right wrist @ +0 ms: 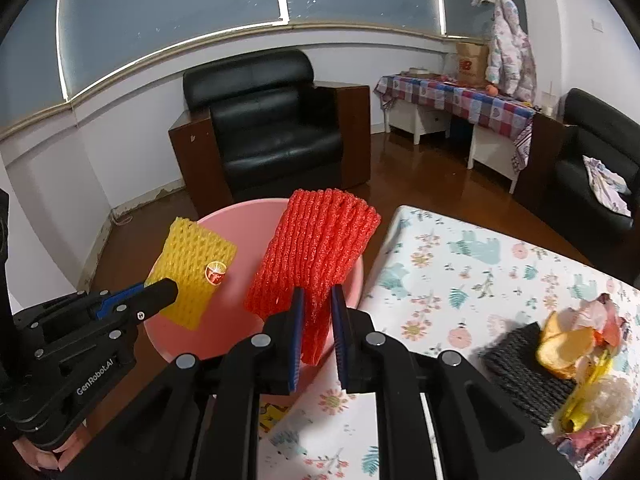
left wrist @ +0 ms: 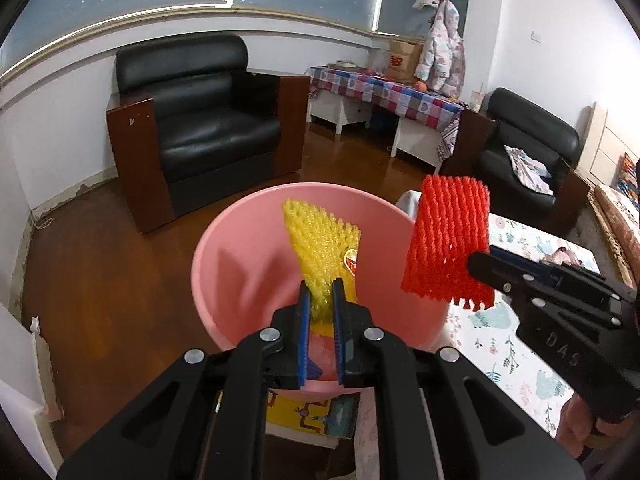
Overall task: Collect trash
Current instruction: 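Carry both foam nets over the pink bucket and open both tools, then move both open tools back over the remaining trash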
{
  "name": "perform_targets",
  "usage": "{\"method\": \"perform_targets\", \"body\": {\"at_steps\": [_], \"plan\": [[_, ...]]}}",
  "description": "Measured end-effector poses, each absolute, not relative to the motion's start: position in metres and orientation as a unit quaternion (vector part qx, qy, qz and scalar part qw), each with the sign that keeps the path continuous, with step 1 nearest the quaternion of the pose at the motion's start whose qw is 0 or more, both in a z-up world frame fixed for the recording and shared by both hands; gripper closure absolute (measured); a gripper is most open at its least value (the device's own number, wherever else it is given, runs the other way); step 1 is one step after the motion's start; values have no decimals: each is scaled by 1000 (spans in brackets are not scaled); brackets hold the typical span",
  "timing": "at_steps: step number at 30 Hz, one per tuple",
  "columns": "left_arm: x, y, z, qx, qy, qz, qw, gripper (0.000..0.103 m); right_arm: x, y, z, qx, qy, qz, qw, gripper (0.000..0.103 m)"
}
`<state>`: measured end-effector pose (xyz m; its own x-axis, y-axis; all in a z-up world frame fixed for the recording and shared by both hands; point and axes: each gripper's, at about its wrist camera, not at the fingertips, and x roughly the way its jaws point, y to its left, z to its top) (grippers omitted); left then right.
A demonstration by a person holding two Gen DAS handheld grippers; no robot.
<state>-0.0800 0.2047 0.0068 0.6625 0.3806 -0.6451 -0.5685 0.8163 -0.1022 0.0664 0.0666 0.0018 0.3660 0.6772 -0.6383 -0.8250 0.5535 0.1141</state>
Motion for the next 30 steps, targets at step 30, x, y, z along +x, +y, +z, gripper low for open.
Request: {"method": "perform_targets", "body": {"at_steps": [30], "plan": [[-75,202,9,-168,307,244,904,68,82,15,-10,-70,357,439,822,64]]}}
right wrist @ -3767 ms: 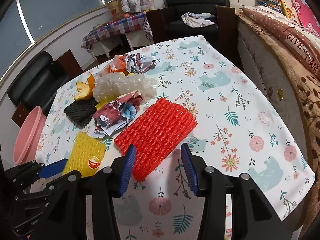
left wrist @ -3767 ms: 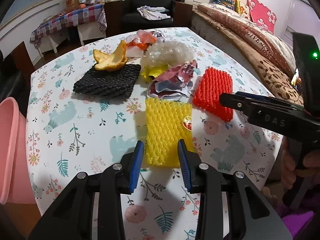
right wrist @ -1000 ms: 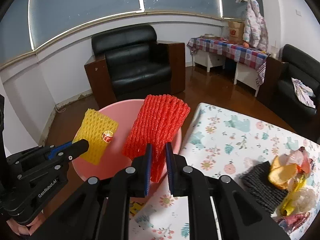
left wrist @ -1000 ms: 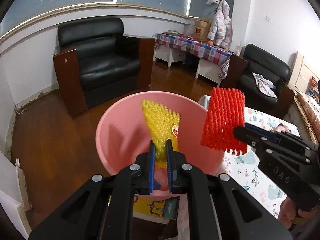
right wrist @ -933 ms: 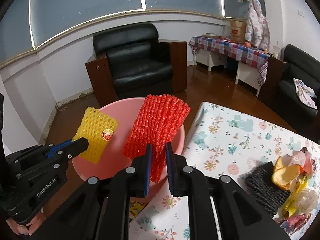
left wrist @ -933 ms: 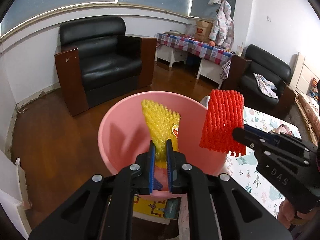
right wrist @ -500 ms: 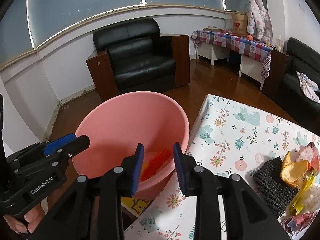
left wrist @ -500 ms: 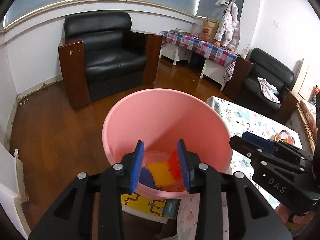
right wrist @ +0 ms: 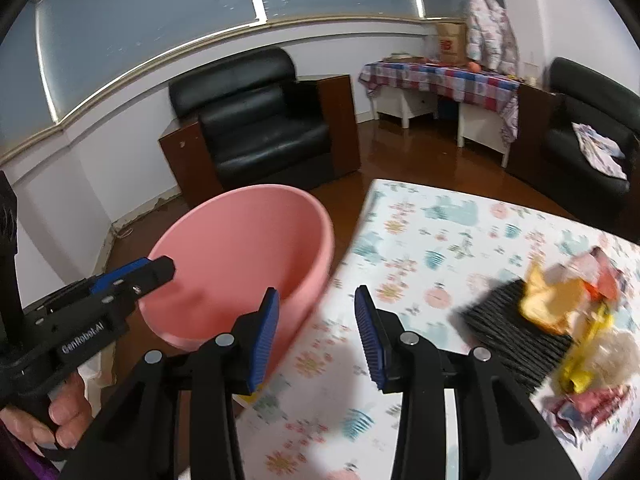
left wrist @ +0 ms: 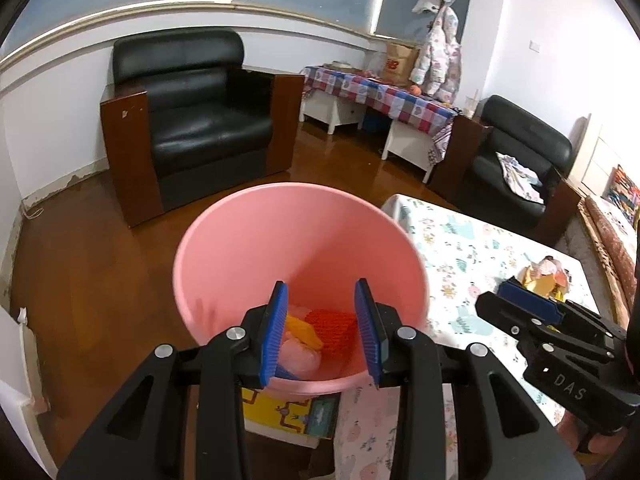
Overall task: Collect trash
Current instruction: 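Move both open tools back over the remaining trash, then grasp an orange peel piece beside the black mesh pad with the left tool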
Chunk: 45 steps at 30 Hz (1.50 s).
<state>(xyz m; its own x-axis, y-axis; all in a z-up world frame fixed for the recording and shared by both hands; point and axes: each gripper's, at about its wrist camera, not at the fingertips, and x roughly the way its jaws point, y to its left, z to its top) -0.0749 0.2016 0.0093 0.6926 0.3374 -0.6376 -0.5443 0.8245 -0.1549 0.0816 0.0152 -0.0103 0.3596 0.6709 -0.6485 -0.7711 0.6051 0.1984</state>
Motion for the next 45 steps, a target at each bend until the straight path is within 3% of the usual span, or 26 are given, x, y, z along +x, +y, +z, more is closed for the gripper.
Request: {"method": "perform_targets", "body": {"at_steps": [27,45], "plan": [[20,72,5,-96,349,68,930,68,149,-198,-26,42,375,247,893,64],[118,33,-34,-111,394,35,912,68,173,-234,-34,75,376,231,894,64]]}}
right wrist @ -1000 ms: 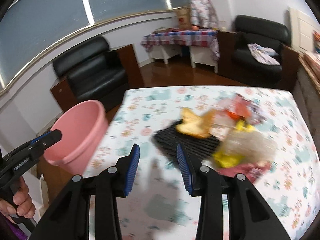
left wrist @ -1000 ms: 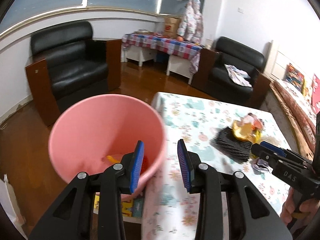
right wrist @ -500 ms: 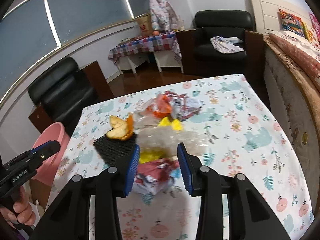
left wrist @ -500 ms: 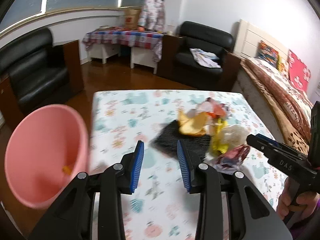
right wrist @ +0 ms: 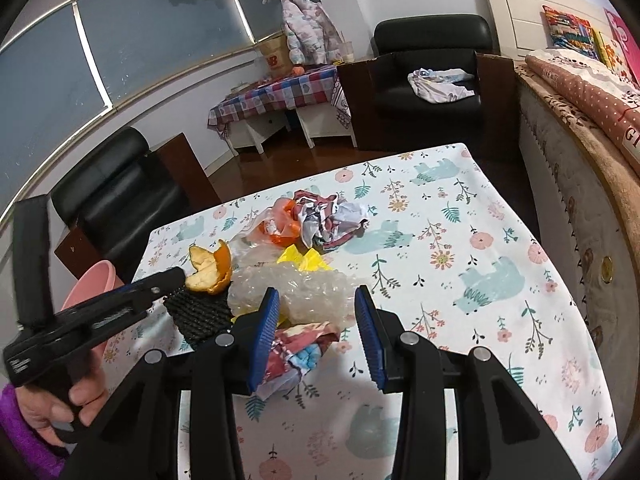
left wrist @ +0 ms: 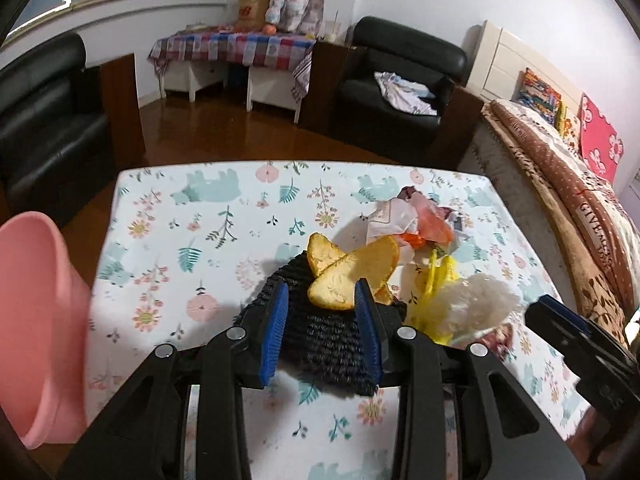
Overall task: Collect trash
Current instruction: 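Grasp an orange peel piece beside the black mesh pad with the left tool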
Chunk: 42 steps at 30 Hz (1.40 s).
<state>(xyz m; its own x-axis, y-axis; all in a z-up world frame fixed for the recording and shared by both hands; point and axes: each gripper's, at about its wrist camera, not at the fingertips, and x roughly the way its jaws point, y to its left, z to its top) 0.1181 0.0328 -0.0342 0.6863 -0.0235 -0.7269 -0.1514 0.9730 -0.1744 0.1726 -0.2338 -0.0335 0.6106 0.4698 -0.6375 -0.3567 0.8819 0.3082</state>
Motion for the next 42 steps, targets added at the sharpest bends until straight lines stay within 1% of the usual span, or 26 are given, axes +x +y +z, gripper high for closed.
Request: {"method": "perform_targets", "body": {"at_steps": [5,6,8,10,17,27,36,42], "plan": [[129,28,-46,-114,409,42,904,70,175,-238,-36,80,378,233,892,64],[129,28,-46,-113,409,45,904,74,176,-239,-36,82,378,233,892,64],[128,28,-48,-116,410,46,903,88,177,-242,-37,85,379,232,892,64],[126,28,-47,-114,409,47,904,97,178,-245,-38,88,380,230,892,64],[108,33,-31,-126,398,57,907,100,179,-253,-36,96,381,232,890,64],[64,44,1,-116,369,102,917,100,179,-244,-20,77,373,278,882,64],[40,57,8,-150,361,144,909,100,191,-190,2,57,378,376,844,64],[25,67,16,-176,345,163,907,100,211,-149,-14,36,420,392,817,64]]}}
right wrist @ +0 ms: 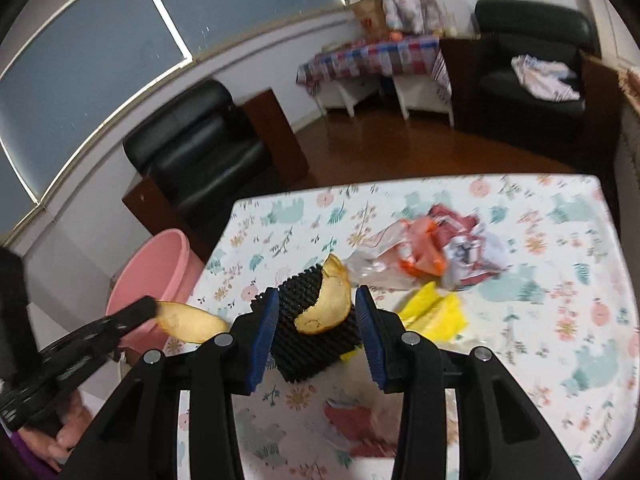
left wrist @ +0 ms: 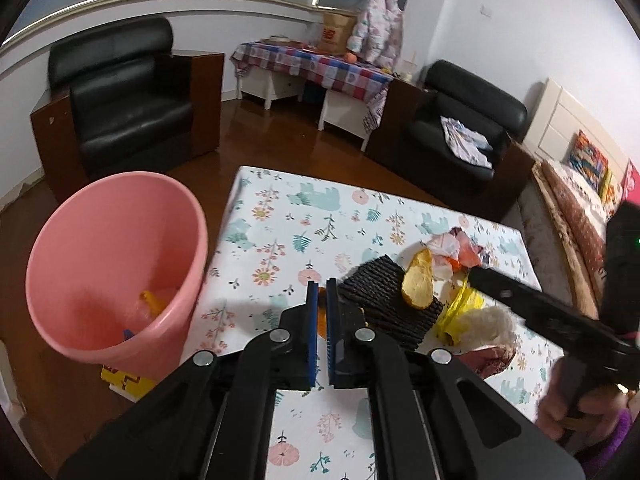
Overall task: Collect trash
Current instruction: 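Grasp an orange peel piece beside the black mesh pad with the left tool, then grasp another orange peel piece with the right tool while the left tool holds its peel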
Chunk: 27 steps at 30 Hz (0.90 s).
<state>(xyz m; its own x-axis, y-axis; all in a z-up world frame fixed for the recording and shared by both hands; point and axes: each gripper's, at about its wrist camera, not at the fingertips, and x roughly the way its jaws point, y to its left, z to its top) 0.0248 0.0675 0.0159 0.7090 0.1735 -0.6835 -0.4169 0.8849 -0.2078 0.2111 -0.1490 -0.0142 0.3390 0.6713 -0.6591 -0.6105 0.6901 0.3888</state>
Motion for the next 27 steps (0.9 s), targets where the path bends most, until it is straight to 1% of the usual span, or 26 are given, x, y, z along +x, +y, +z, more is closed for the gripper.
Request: {"method": "perform_targets", "body": {"at_steps": [8,11,13,14,15,18,27], "plan": [[16,74,18,-192,339,170,905,100,230,-103,-47,-28,465,364,806,64],[15,74,17,-190,340,164,906,100,230,-96,-57,-40,465,353,811,64],[14,76,16,-191,340,161,907,100,231,-95,-60,-36,460,346,817,74],[14,77,15,-191,340,160,907,100,231,-94,-61,-34,459,343,819,88],[14,78,15,-191,340,159,907,100,232,-94,-62,-31,460,340,820,97],[14,81,13,-189,342,156,907,100,233,-100,-61,-12,458,337,822,99],[13,88,11,-200,335,134,911,100,210,-123,-30,18,424,332,843,100]]}}
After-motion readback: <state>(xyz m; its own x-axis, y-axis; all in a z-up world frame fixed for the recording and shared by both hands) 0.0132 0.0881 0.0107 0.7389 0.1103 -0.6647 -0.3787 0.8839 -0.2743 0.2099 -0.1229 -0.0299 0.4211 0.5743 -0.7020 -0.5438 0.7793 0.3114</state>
